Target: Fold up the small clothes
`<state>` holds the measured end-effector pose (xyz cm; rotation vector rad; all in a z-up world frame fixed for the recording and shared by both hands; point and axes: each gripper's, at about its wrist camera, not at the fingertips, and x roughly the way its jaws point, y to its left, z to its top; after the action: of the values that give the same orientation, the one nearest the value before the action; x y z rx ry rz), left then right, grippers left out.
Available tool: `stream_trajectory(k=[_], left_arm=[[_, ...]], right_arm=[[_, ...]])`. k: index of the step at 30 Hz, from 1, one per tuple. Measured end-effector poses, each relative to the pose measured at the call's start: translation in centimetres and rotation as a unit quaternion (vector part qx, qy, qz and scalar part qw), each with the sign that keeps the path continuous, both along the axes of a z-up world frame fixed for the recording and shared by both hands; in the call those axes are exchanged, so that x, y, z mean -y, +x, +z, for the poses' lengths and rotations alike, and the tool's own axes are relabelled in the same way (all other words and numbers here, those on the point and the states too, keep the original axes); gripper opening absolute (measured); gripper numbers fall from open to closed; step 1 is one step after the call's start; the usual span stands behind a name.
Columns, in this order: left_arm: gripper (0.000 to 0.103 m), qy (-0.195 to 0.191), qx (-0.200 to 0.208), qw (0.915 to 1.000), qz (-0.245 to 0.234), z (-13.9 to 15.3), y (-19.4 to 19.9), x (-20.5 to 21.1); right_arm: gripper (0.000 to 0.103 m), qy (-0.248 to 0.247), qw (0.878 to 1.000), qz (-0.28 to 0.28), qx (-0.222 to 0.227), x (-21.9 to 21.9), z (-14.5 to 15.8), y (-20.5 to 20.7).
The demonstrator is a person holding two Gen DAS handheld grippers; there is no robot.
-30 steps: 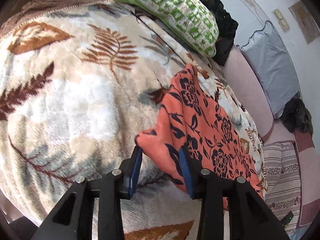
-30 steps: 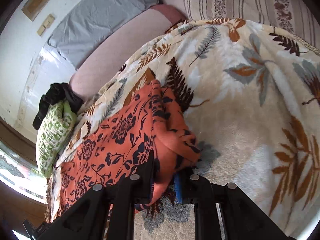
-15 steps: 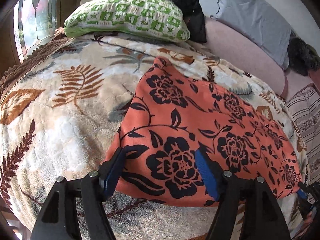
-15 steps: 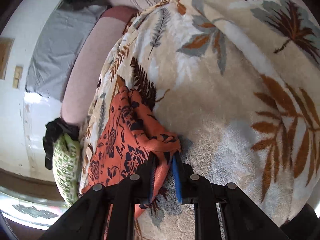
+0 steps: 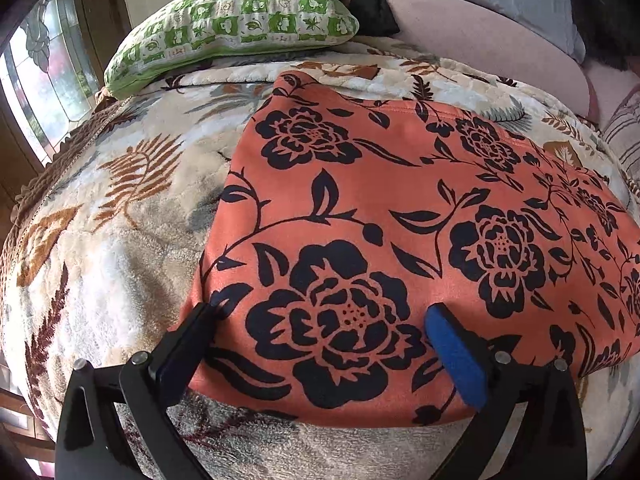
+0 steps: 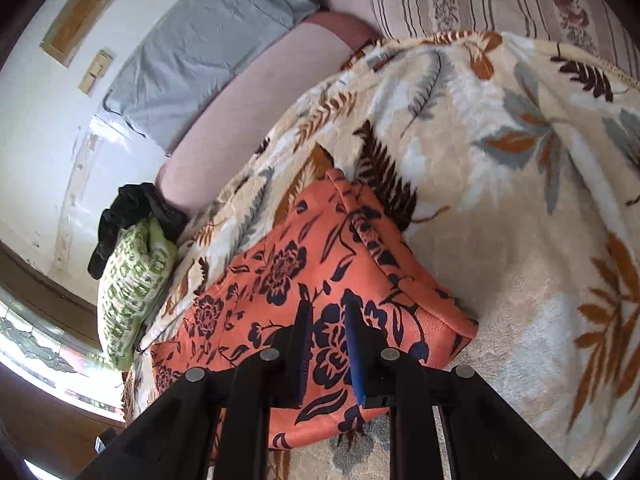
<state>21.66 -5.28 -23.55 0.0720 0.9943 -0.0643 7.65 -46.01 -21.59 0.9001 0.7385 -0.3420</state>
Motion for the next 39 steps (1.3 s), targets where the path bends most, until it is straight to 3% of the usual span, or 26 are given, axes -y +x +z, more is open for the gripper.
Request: stream_trajectory(k=[3,4,6,9,12,14,16,17,19,21,24,26,30,33,34,36,37,38,39], left_arm=[[0.103,-0.021,0.000,0.9998,-0.007,-0.2,0.0,-0.8],[0.103,-0.023,-0.002,0.9997,-0.010,-0.1,0.1,-0.9],[0.103,-0.026,-0.005,0.9995,-0.015,0.1,0.0,-1.0],[0.103,-0.057,-0.005,0.9983,-0.008,1.2,-0.2,-1.8],[0.103,-0.110,0.044,0.9929,0.015,3.1,-1.4,-3.5],[0.103,-0.097,0.055,0.9930,0.037,3.1,-1.5,-4.0],[0.103,-0.056,-0.001,0.9970,0.053,0.8,-0.4,-4.1],[0.103,-0.062,-0.035,0.9960,0.054,-0.5,0.1,-4.3],[0.103,-0.089,-0.015,0.9939,0.063,-0.2,-0.4,-5.2],[0.103,-0.104,-0.026,0.9919,0.070,0.5,-0.7,-6.0],[0.103,-0.152,0.004,0.9827,0.105,1.8,-2.8,-8.5],[0.103,-0.185,0.009,0.9748,0.125,2.2,-3.9,-9.9],[0.103,-0.224,0.003,0.9695,0.100,2.4,-6.1,-10.4],[0.102,-0.297,-0.009,0.9522,0.072,1.7,-7.1,-9.9],[0.100,-0.318,-0.014,0.9461,0.062,1.4,-6.9,-9.6],[0.083,-0.339,-0.013,0.9389,0.056,1.0,-6.1,-8.9],[0.067,-0.339,-0.011,0.9391,0.057,0.8,-5.7,-8.6],[0.057,-0.340,-0.014,0.9387,0.058,0.5,-5.3,-8.3],[0.057,-0.346,-0.023,0.9361,0.062,0.0,-4.7,-8.0]], right_arm=[[0.017,0.053,0.995,-0.004,-0.087,1.1,-5.0,1.6],[0.018,0.082,0.994,-0.010,-0.075,1.5,-6.2,1.4],[0.017,0.092,0.994,-0.013,-0.061,1.6,-5.9,0.8],[0.019,0.058,0.997,-0.003,-0.054,0.8,-4.4,0.3],[0.019,0.003,0.999,0.040,-0.012,-1.5,-2.3,0.7],[0.019,-0.005,0.997,0.079,0.008,-3.4,-1.7,1.6],[0.025,-0.009,0.991,0.128,-0.026,-5.6,-3.0,3.1],[0.029,0.000,0.987,0.148,-0.055,-6.5,-4.3,3.9],[0.029,-0.035,0.988,0.143,-0.055,-7.4,-4.4,3.9],[0.029,-0.044,0.985,0.156,-0.061,-7.8,-3.6,3.8],[0.030,-0.005,0.989,0.147,-0.015,-7.3,-2.7,2.3],[0.030,-0.005,0.988,0.151,0.016,-7.4,-1.3,1.1],[0.030,-0.023,0.984,0.159,0.078,-7.7,1.3,-0.5],[0.030,-0.023,0.982,0.162,0.093,-7.8,1.9,-0.8],[0.030,-0.022,0.982,0.165,0.093,-8.0,1.9,-0.6],[0.030,-0.014,0.981,0.170,0.091,-8.0,1.7,-0.5],[0.030,-0.012,0.981,0.173,0.090,-8.1,1.6,-0.4],[0.030,-0.015,0.980,0.176,0.088,-8.3,1.5,-0.1],[0.030,-0.020,0.980,0.178,0.086,-8.3,1.6,0.0]])
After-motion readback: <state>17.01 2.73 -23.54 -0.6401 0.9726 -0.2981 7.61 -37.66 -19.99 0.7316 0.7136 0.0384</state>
